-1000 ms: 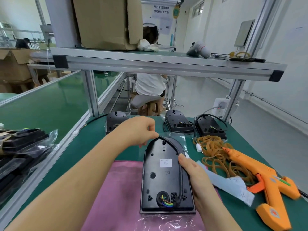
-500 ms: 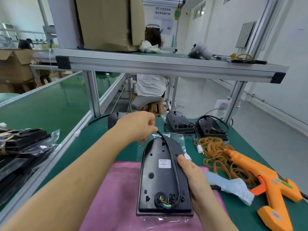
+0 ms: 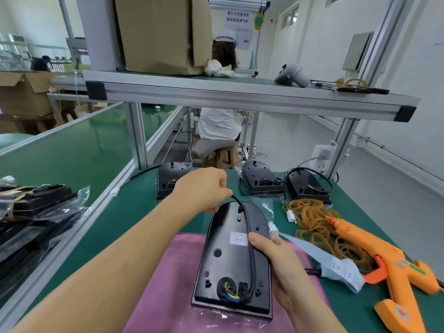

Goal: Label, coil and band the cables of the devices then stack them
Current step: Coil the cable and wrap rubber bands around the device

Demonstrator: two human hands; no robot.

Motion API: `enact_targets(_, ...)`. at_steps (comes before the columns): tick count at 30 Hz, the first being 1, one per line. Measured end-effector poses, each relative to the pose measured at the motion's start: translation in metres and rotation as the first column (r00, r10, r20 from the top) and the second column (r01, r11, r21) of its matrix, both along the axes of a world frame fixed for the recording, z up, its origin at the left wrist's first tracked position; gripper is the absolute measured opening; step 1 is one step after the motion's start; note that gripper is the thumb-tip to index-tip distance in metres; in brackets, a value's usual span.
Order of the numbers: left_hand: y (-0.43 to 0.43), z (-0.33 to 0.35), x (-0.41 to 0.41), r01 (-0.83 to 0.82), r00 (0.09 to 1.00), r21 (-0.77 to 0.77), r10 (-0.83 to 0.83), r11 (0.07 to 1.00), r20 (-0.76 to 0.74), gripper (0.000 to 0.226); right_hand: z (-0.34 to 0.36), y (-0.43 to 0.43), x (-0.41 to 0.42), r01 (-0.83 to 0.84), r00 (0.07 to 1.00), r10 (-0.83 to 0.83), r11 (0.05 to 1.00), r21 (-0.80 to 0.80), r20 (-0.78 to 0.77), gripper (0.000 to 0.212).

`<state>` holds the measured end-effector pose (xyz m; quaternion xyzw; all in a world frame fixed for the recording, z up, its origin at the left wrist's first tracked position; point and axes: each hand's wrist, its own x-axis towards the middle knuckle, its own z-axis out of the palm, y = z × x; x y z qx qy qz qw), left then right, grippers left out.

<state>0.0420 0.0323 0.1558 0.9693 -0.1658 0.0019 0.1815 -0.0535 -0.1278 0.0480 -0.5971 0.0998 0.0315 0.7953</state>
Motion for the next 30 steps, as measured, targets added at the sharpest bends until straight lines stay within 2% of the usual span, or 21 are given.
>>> enact_targets(3,-0.001,0.006,-0.001,-0.010,0.966,-0.160,-0.032,0.987,-0.255,0.023,0.007,-0.003,0.006,0.035,0.999,-0.036,0.997,0.069,0.005,0.054)
enact_targets(7,0.000,0.017,-0.003,-0.040,0.843,-0.281,-0.118,0.959,-0.525,0.031,0.013,-0.004,0.018,0.028,0.999,-0.023,0.987,0.160,-0.034,0.039)
enact_targets(8,0.002,0.019,-0.004,-0.040,0.810,-0.289,-0.138,0.957,-0.571,0.033,0.014,-0.004,0.020,0.027,0.998,-0.018,0.984,0.174,-0.053,0.036)
enact_targets(12,0.014,0.021,-0.008,0.009,0.731,-0.307,-0.216,0.952,-0.647,0.034,0.016,-0.003,0.028,0.006,0.994,0.017,0.977,0.211,-0.110,0.047)
enact_targets(15,0.020,0.016,-0.012,0.031,0.704,-0.334,-0.258,0.942,-0.662,0.031,0.017,-0.004,0.031,0.004,0.991,0.032,0.964,0.266,-0.130,0.040)
enact_targets(20,0.019,-0.001,-0.019,-0.029,0.765,-0.456,-0.274,0.890,-0.583,0.027,0.016,-0.006,0.034,-0.009,0.991,0.047,0.959,0.284,-0.127,0.033)
enact_targets(24,0.016,-0.006,-0.025,-0.061,0.758,-0.531,-0.307,0.845,-0.576,0.021,0.019,-0.003,0.034,-0.001,0.990,0.039,0.964,0.264,-0.138,0.041)
enact_targets(27,0.014,-0.005,-0.027,-0.070,0.795,-0.474,-0.238,0.878,-0.558,0.022,0.021,-0.004,0.035,0.037,0.989,0.000,0.968,0.248,-0.148,0.045)
enact_targets(30,0.012,-0.010,-0.030,-0.001,0.926,-0.307,-0.115,0.952,-0.359,0.025,0.023,-0.003,0.035,0.056,0.987,-0.015,0.967,0.249,-0.163,0.044)
